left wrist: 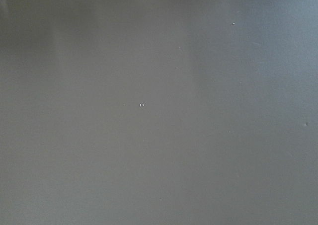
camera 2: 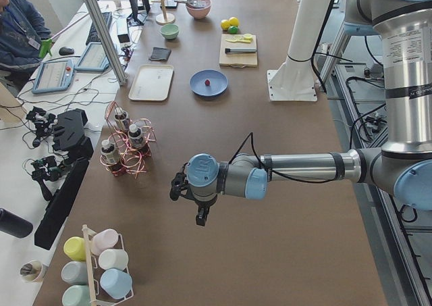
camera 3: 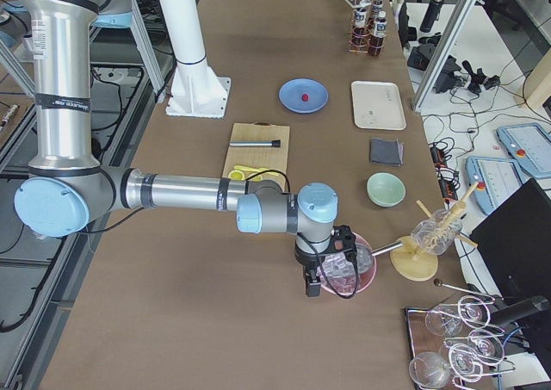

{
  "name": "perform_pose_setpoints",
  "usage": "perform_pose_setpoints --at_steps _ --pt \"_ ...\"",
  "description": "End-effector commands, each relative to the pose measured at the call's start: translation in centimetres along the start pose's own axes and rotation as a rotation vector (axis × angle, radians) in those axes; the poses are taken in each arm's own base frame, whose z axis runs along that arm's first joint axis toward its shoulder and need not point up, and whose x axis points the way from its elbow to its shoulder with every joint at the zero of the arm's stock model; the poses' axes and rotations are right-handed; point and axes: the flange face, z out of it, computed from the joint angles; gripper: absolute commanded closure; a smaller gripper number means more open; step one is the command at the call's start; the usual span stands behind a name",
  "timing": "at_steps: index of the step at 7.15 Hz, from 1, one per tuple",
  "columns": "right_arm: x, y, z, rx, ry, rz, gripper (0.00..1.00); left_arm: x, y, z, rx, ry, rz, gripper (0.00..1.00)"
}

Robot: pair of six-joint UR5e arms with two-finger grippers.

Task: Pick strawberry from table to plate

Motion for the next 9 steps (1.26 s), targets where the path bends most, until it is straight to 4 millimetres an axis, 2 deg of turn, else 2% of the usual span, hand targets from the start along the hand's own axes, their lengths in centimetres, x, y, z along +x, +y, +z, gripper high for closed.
perform_pose_setpoints --at_steps 1,2,4,7,9 --pt "0.7 0.8 0.5 -0.009 -0.008 0.022 0.00 0.0 -0.4 0.0 -0.001 -0.002 -0.004 0.01" --pt "0.8 0.9 0.5 -0.011 -0.006 0.028 0.00 0.1 -0.6 -0.2 -0.010 -0.001 -0.018 0.01" --pt "0.7 1.0 0.5 -0.011 -0.009 0.030 0.00 0.5 -2.3 -0.7 -0.045 0.000 -0.059 0.01" --pt "0.8 1.2 0.5 -0.011 -0.011 0.030 0.00 0.6 -2.6 -0.9 -0.046 -0.005 -0.067 0.01" --pt "0.7 1.0 0.4 -0.007 -0.010 0.028 0.00 0.0 -1.9 -0.9 -0.046 -0.006 -0.081 0.01"
